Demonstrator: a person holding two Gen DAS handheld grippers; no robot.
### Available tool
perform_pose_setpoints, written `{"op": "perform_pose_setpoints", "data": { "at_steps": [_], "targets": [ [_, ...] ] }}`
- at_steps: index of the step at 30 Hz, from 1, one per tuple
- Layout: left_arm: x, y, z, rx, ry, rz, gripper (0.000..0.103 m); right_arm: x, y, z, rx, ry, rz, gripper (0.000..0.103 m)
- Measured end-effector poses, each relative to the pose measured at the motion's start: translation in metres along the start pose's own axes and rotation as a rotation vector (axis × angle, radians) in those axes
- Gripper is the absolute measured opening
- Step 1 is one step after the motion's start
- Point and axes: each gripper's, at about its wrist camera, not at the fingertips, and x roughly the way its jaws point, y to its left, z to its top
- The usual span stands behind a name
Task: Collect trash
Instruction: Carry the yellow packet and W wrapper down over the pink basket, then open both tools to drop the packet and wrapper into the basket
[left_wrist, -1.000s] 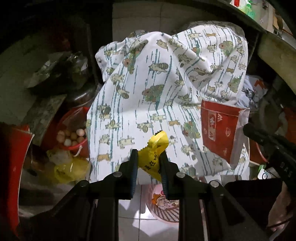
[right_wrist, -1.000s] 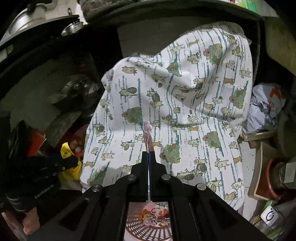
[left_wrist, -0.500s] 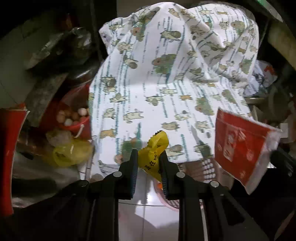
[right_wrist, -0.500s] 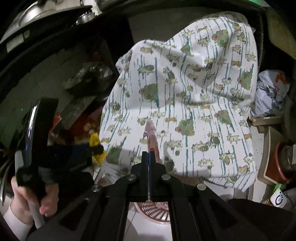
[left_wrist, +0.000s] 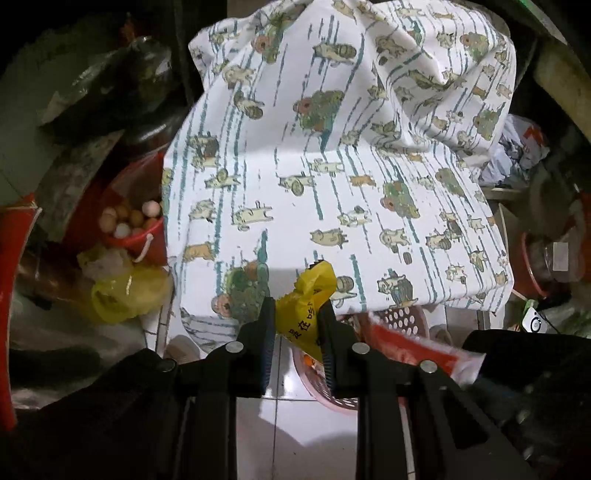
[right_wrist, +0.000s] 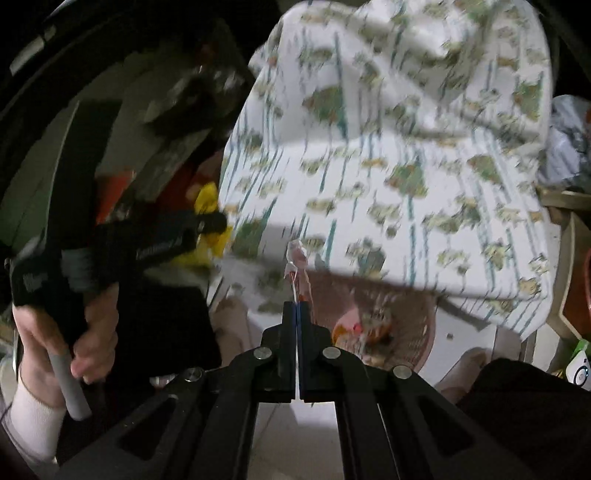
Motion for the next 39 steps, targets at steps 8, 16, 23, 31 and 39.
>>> {"op": "perform_pose_setpoints", "data": {
  "at_steps": [8,16,23,31,39],
  "targets": [
    [0.034,-0.003,-0.013,-0.033,0.131,-0.093,0.021,0.038,-0.017,-0.016,0.040,0.153,-0.008,0.001],
    [0.110,-0.025,-0.030,-0.085,0.270,-0.097,0.021,0.131,-0.076,-0.011,0.130,0.274,-0.231,0.001],
    [0.160,-0.042,-0.052,0.001,0.391,-0.069,0.031,0.170,-0.112,-0.007,0.221,0.234,-0.272,0.001],
    [0.146,-0.036,-0.047,0.013,0.346,-0.003,0.072,0.166,-0.135,-0.004,0.336,0.217,-0.263,0.013],
    [0.041,-0.024,-0.019,-0.010,0.097,0.035,0.072,0.094,-0.102,0.014,0.271,0.079,-0.305,0.029]
  ]
}}
